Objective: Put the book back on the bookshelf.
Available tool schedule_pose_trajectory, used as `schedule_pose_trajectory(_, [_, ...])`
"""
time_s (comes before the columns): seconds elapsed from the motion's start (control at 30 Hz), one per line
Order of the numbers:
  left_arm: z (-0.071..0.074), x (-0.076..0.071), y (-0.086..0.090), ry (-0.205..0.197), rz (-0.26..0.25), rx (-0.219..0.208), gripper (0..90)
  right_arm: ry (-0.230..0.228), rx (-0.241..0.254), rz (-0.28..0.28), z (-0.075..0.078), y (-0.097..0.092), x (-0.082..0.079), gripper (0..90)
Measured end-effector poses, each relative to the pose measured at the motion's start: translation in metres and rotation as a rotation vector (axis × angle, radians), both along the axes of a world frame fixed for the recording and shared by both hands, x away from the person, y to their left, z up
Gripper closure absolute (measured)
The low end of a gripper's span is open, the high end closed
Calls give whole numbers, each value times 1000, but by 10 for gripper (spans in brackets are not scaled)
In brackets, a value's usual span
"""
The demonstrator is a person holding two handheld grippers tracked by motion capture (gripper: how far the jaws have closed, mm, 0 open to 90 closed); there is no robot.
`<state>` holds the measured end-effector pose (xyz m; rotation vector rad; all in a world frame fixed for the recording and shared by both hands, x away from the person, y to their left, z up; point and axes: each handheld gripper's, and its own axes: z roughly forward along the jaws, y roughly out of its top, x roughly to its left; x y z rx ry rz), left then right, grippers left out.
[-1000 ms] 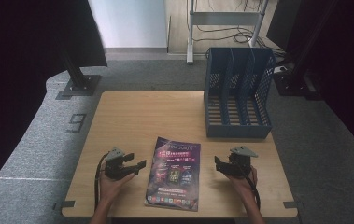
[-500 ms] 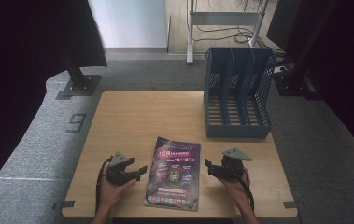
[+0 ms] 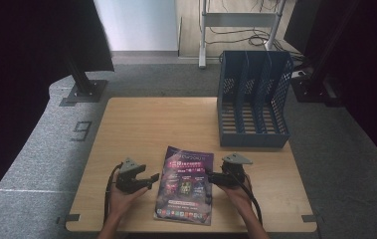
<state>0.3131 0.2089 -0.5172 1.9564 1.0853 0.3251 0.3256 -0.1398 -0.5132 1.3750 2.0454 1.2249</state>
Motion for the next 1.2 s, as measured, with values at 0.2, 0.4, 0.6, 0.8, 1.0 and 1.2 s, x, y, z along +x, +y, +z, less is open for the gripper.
schedule_pose_trajectory(0.2, [-3, 2, 1, 18, 8, -14, 290, -2, -14, 8, -5, 5, 8, 163])
schedule_pose_trajectory(0.4, [1, 10, -2, 30, 53, -19, 291, 15, -8, 55, -10, 13, 15, 160])
schedule_pose_trajectory(0.6, [10, 6, -14, 21, 34, 12, 289, 20, 19, 52, -7, 12, 11, 160])
schedule_pose_trajectory(0.8, [3, 8, -19, 16, -1, 22, 290, 23, 8, 37, -10, 17, 10, 160])
schedule_pose_trajectory(1.0, [-2, 12, -20, 28, -13, 22, 291, 49, -34, 38, -22, 33, 13, 156])
schedule_pose_trajectory(1.2, [0, 5, -24, 14, -30, 24, 291, 52, -58, 45, -27, 38, 4, 151])
